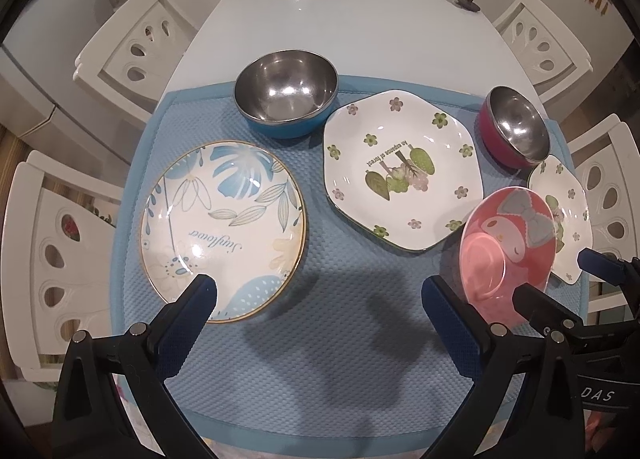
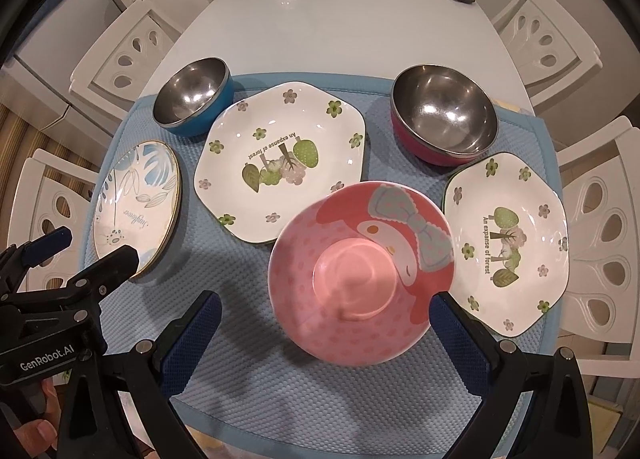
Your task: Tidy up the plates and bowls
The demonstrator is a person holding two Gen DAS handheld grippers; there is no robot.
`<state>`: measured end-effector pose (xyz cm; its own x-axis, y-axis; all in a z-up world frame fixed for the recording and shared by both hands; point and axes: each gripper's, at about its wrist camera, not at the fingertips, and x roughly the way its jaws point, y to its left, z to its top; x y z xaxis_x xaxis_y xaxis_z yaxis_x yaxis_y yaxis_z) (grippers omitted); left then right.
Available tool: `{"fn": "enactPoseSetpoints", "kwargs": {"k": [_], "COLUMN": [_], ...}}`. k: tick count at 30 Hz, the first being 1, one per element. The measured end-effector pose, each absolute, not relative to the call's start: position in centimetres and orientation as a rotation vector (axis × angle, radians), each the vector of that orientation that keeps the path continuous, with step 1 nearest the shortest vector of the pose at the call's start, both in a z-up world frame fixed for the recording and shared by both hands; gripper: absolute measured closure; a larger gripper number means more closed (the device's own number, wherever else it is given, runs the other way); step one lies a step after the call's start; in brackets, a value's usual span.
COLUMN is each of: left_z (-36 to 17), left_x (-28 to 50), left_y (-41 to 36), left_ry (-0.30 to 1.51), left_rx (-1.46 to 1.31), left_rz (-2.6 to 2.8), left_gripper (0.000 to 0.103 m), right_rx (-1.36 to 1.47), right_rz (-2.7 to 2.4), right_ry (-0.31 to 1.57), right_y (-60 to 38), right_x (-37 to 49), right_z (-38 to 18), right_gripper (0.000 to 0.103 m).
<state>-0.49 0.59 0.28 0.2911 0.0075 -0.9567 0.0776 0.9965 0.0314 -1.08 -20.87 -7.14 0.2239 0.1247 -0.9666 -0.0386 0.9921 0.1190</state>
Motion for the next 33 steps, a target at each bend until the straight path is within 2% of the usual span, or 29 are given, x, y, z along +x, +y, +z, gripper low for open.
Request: {"fn": "enactPoseSetpoints", "kwargs": {"k": [33], "left_z": [-1.0], "left_x": [-0.2], "left_y": [0.5], "left_ry": [1.306], "left_rx": [0.086], "left_rz": [-0.038], "left_gripper": [0.001], "right_rx": [0.078], "right_rz": [0.104], "right_ry": [1.367], "right_y": [-20.6], "right_x": [-1.0], "right_z": [-8.1], "right_gripper": [0.0]}}
